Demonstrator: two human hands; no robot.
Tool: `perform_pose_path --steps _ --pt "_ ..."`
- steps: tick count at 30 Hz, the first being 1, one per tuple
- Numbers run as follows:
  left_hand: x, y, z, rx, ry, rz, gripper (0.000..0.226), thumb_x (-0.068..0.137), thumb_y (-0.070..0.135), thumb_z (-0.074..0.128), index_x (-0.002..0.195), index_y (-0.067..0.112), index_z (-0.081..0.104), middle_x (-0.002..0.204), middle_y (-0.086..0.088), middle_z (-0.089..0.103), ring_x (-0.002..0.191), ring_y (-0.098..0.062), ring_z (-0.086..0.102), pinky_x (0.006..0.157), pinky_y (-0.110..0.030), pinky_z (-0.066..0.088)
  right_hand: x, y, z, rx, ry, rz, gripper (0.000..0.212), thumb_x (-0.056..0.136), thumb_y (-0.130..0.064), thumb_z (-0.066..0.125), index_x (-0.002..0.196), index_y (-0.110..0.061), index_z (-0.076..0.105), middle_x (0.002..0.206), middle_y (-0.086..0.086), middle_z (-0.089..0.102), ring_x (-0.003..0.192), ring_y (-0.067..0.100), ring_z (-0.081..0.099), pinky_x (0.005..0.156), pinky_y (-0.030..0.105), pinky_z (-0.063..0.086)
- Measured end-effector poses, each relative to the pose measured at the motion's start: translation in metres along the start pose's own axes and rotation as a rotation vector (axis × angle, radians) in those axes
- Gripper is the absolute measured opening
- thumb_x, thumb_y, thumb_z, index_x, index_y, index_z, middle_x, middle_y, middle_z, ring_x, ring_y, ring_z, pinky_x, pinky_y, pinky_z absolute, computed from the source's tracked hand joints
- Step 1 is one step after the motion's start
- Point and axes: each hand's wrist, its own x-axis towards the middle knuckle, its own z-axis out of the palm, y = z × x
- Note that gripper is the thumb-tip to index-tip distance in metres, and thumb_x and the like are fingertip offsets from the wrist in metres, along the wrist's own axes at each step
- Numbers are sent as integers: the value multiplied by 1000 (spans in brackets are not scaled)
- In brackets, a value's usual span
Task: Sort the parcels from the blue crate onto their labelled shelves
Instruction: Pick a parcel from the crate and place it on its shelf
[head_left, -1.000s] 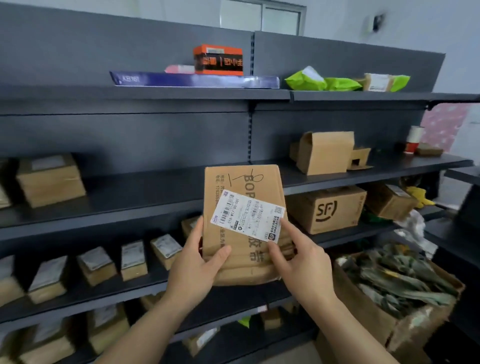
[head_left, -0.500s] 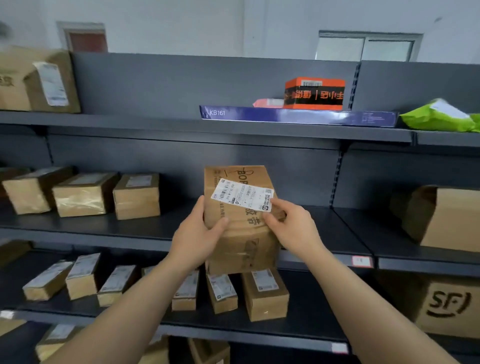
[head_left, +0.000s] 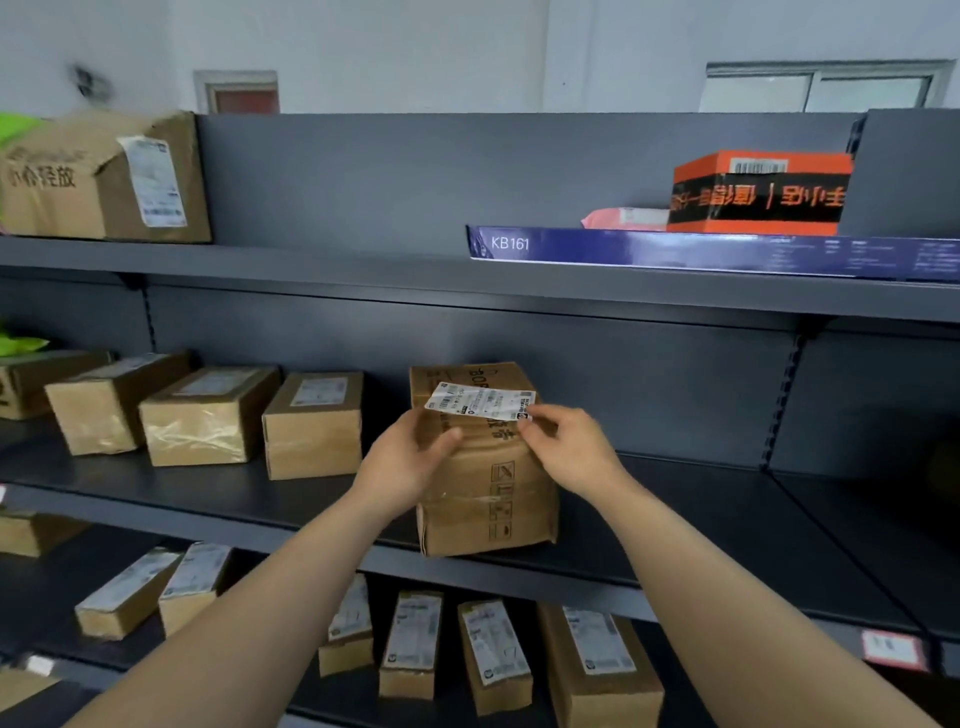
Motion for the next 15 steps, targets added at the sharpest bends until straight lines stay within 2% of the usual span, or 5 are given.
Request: perform_pose_path --steps 2,7,10,15 --pt "18 -9 -3 14 -5 -13 51 90 46 57 135 23 47 126 4 59 115 -18 56 96 -40 48 16 1 12 6 -14 17 43 92 -40 53 131 -22 54 131 -1 57 117 18 53 98 32 44" --pt "51 -30 -7 25 -23 11 44 91 44 57 130 24 50 123 5 61 114 -17 57 94 -34 47 48 4 35 18 -44 54 42 93 -40 52 131 -23 54 128 1 59 112 16 55 93 29 46" --pt "64 -41 -7 80 -17 -9 46 92 46 55 131 23 49 123 3 60 113 -18 56 90 -32 47 63 7 49 11 -64 73 42 93 -40 51 131 -23 54 133 0 56 119 17 52 98 32 44" --pt "78 -55 -6 105 -21 1 51 92 49 53 134 21 47 124 1 60 113 -20 57 87 -30 46 75 9 61 7 -62 76 43 95 -41 47 133 -22 52 133 1 56 120 18 52 97 29 43"
